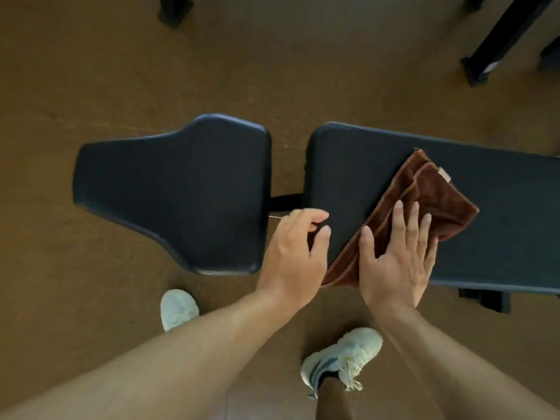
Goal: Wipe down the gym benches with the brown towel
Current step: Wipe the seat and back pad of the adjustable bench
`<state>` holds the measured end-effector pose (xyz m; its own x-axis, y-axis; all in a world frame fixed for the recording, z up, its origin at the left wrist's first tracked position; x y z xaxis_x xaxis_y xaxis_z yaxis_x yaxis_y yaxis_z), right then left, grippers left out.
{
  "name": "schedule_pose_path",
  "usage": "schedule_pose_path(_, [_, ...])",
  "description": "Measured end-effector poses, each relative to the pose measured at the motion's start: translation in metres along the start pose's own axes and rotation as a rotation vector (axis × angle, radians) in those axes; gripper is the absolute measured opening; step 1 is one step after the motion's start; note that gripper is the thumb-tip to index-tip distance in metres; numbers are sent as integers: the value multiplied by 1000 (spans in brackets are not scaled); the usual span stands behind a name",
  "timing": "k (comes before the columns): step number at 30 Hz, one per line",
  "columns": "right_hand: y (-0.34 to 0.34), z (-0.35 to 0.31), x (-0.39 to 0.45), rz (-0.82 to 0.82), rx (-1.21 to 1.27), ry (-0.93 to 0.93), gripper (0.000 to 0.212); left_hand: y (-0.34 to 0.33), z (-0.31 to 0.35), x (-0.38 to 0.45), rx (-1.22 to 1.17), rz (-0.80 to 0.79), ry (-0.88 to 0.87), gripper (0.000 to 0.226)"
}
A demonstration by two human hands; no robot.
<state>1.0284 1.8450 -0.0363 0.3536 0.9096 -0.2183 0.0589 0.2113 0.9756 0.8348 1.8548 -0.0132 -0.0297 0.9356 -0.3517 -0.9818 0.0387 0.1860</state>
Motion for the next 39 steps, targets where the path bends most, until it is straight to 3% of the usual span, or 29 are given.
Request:
schedule_pose_path(3, [-2,-60,-19,-1,-40,57,77,27,-36,-19,-142,-180,287,37])
schedule_pose_path(7, [-6,-109,-34,62,-90,96,78,43,-69,-40,-305,-478,608,68])
schedule_pose_path(11, [-10,-112,-35,115,-112,133,65,44,-90,-55,-467,-487,807,61])
schedule_pose_path(16, [-10,-112,-35,157,5,131,51,43,-99,-56,-392,-372,779,22])
schedule_pose_path(21, [-6,-132,-46,167,301,115,38,92,-59,-31,-246,-285,424,15])
schedule_pose_path(22, [-12,-148,-51,126,416,125,37,108,-51,-26,-153,-270,345,16])
schedule_pose_path(24, [-34,-196,-67,-156,624,106,39,146,-39,-18,55,-245,207,17])
schedule_pose_path(25, [-45,-221,-78,-299,621,121,43,166,-34,-14,170,-236,128,17])
schedule_pose_path(26, [-52,-243,-88,-334,499,204,51,188,-27,-10,283,-222,36,15])
schedule_pose_path(29, [-56,-279,-100,-319,266,272,65,244,-13,0,493,-74,-183,21])
schedule_pose_path(30, [-53,-286,-94,-318,242,276,66,261,-12,10,513,28,-159,33])
schedule_pose_path(32, [-45,-305,-71,-303,220,348,66,289,-21,37,511,207,91,55])
schedule_pose_path(35, [-34,-328,-27,-288,231,419,65,290,-42,75,462,272,422,76])
schedule_pose_path(37, [-33,-339,3,-296,255,402,61,287,-49,85,497,319,471,76])
schedule_pose_path(39, [-32,-346,30,-292,232,392,55,286,-51,86,578,255,505,85])
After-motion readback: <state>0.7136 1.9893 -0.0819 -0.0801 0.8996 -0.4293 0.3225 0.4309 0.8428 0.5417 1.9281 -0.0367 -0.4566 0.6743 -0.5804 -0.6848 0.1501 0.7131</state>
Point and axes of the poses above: each hand's wrist, its own x-axis towards the middle knuckle, its own y-axis out of the back of the hand, z = x × y, the point moved 7 cm from there along x, towards the middle knuckle, and after that the axes turned 13 degrees about -x, right-handed, at the moved point
